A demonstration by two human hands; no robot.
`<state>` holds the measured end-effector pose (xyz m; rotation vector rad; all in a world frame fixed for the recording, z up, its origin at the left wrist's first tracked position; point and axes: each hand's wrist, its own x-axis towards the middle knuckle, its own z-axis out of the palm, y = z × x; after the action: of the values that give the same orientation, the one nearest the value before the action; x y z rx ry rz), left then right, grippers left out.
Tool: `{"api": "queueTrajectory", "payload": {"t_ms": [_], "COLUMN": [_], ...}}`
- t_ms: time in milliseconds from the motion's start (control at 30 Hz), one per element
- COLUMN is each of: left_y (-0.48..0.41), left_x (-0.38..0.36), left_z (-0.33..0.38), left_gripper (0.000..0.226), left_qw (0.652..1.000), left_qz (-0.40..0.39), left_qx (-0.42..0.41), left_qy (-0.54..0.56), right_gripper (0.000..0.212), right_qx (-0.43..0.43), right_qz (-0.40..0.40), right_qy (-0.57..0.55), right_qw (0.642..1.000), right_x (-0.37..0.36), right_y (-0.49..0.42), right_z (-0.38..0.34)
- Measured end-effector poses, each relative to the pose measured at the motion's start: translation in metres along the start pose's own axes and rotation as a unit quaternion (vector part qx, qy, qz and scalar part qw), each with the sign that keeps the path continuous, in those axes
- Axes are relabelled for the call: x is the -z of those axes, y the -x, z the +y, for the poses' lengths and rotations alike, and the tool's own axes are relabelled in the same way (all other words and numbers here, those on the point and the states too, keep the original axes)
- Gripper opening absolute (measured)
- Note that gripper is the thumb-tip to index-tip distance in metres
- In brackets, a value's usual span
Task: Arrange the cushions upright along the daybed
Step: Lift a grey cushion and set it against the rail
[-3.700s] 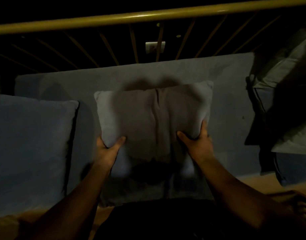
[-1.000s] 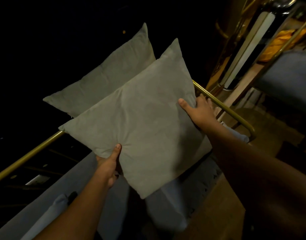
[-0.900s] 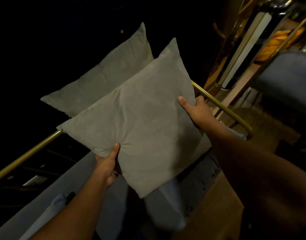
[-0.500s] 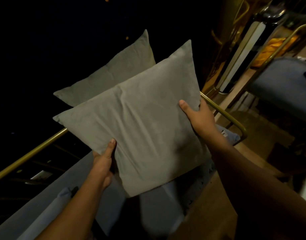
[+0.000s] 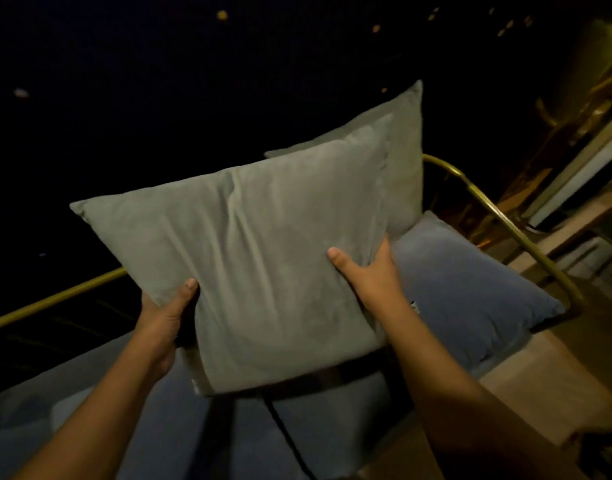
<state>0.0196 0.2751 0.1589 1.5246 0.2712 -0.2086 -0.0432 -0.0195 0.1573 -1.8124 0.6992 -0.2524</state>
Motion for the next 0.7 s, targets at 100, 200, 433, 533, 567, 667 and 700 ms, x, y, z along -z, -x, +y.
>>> {"api": "queueTrajectory", "payload": {"t_ms": [100, 200, 433, 533, 567, 667, 700], "left_y": [0.006, 0.004, -0.037, -0.058, -0.065, -0.086, -0.093], "left_x": [0.062, 0.126, 0.256, 0.289, 0.294, 0.311, 0.317], "left_z": [0.008, 0.012, 0.000, -0.003, 0.001, 0.004, 0.002], "left_gripper": [0.077, 0.090, 0.103, 0.096, 0.095, 0.111, 0.113], "left_qw": [0.999, 0.998, 0.983, 0.981, 0.982, 0.985, 0.984], "left_qz": [0.032, 0.042, 0.167, 0.184, 0.183, 0.173, 0.175], "left_qx": [0.000, 0.035, -0.007, -0.008, -0.014, -0.017, -0.013], "left_qy": [0.015, 0.028, 0.071, 0.053, 0.045, 0.013, 0.003], "right_gripper": [0.123, 0.131, 0.145, 0.141, 0.136, 0.122, 0.121], "right_qx": [0.013, 0.016, 0.053, 0.064, 0.070, 0.086, 0.084], "right_qz": [-0.036, -0.066, -0.140, -0.158, -0.161, -0.167, -0.168], "right_qy": [0.000, 0.011, 0.031, 0.014, 0.012, 0.002, 0.005], "right_qw": [0.999, 0.998, 0.988, 0.985, 0.984, 0.982, 0.982], "right_x": [-0.060, -0.122, -0.251, -0.292, -0.303, -0.334, -0.345], "right_y": [0.019, 0.032, 0.056, 0.054, 0.053, 0.048, 0.045], "right_z": [-0.010, -0.023, -0.062, -0.073, -0.076, -0.076, -0.073]}}
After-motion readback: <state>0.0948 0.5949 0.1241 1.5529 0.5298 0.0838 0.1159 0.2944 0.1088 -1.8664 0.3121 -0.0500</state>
